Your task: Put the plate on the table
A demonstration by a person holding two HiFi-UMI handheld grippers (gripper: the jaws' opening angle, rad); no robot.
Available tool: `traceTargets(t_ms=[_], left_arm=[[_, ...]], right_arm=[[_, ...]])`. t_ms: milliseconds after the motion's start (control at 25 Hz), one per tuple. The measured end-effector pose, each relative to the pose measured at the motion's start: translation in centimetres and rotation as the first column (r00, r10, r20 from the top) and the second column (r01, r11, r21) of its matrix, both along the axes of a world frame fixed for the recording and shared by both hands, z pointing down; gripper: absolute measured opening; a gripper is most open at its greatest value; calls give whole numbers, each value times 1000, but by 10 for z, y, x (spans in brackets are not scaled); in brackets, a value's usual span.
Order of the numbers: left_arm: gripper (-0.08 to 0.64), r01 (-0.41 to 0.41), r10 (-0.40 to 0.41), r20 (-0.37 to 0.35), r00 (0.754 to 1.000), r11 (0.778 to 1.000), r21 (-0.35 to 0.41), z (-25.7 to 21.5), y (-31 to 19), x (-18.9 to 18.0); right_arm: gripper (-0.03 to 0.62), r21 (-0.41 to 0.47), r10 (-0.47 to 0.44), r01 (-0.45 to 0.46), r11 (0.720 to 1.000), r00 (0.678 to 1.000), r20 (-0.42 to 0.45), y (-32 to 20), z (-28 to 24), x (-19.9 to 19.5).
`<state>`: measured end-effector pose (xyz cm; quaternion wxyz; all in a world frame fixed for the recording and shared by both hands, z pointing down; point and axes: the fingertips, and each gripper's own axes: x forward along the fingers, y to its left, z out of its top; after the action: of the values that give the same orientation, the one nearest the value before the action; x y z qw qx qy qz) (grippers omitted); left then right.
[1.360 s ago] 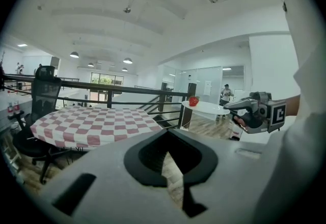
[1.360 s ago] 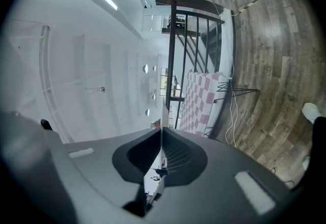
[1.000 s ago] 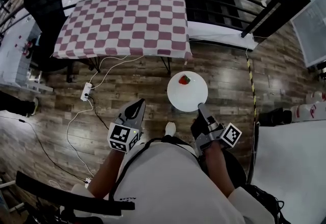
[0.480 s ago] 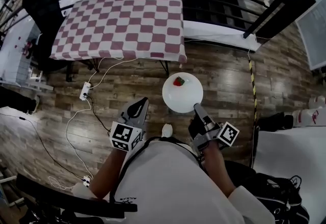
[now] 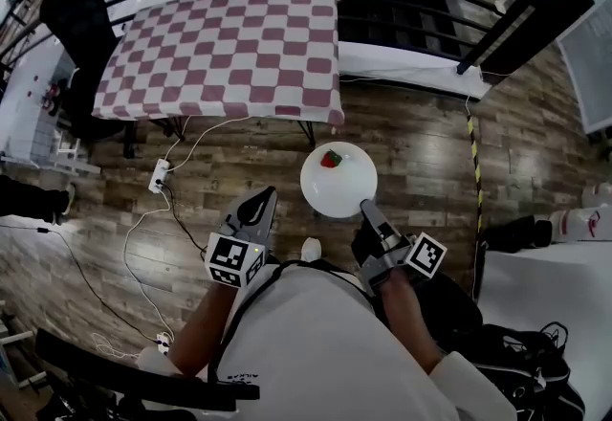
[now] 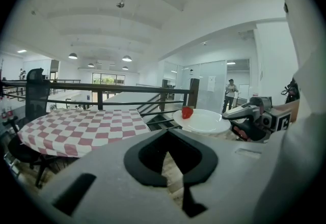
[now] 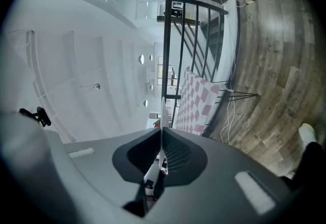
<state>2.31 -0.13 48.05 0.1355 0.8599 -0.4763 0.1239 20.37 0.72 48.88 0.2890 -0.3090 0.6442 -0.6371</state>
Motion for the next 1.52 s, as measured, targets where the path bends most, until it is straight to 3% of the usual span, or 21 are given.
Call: traceTargets(t_ms=[840, 1520], left_arm=[[5, 9, -9, 2, 1000, 1000, -2, 1, 4, 0], [5, -42, 42, -16, 999, 999, 9, 7, -54, -5]], right_arm=[[18, 9, -10, 10, 1000, 1000, -7, 1, -1, 1], [18, 5, 36, -36, 999, 999, -17, -43, 6, -10]])
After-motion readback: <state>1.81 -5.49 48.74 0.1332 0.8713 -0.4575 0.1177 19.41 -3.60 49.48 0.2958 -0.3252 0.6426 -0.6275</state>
